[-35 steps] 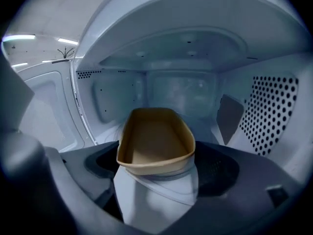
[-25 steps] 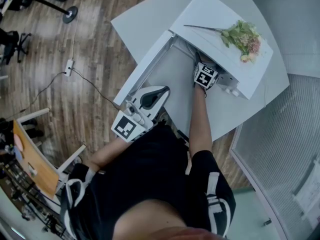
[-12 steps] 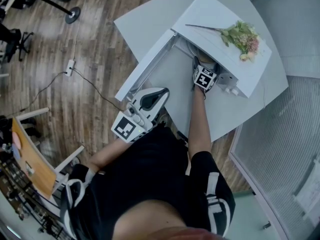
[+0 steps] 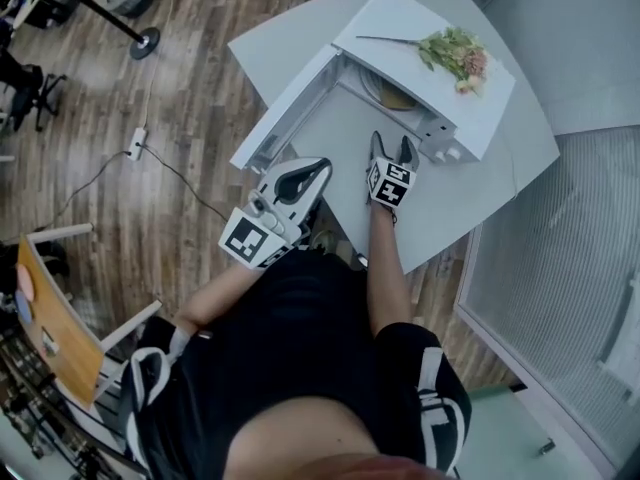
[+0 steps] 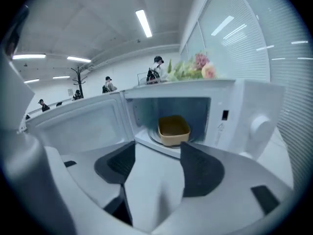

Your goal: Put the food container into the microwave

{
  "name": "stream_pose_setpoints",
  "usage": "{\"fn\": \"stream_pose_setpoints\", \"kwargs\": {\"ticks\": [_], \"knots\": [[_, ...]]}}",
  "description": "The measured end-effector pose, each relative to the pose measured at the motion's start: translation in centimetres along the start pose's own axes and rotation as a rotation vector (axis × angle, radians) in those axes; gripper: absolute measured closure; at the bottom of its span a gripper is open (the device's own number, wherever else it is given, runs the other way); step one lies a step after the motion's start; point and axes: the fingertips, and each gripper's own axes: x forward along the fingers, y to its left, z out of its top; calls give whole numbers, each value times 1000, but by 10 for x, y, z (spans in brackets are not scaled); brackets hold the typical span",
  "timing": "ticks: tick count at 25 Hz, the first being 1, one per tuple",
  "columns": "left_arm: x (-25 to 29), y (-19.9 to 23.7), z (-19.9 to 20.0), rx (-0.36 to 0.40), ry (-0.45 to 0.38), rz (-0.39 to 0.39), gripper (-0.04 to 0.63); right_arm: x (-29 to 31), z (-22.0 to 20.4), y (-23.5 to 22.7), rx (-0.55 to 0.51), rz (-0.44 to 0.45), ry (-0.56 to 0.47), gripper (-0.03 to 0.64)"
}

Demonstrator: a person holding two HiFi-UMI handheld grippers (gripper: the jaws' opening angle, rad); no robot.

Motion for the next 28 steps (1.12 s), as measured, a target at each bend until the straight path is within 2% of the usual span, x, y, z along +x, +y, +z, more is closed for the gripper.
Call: {"fn": "stream_pose_setpoints", "kwargs": {"ticks": [1, 4, 7, 9, 18, 28], "knots": [[-7, -9, 4, 11, -9, 4, 571, -23, 5, 4, -1, 11, -29, 339], [-32, -37, 17, 46, -36, 14, 571, -87, 11, 11, 1, 45, -59, 414], [-58, -58, 19, 68, -31, 48, 571, -138, 13, 14, -14, 80, -76, 524], [-73, -65, 16, 71, -18, 76, 571, -166, 15, 17, -14, 108, -95, 566], [-101, -80, 6, 60, 5, 62, 571, -264, 27, 39, 34, 135, -202, 592], [-115, -68, 10, 32, 16, 12, 571, -319, 16, 79, 32, 128, -202, 592]]}}
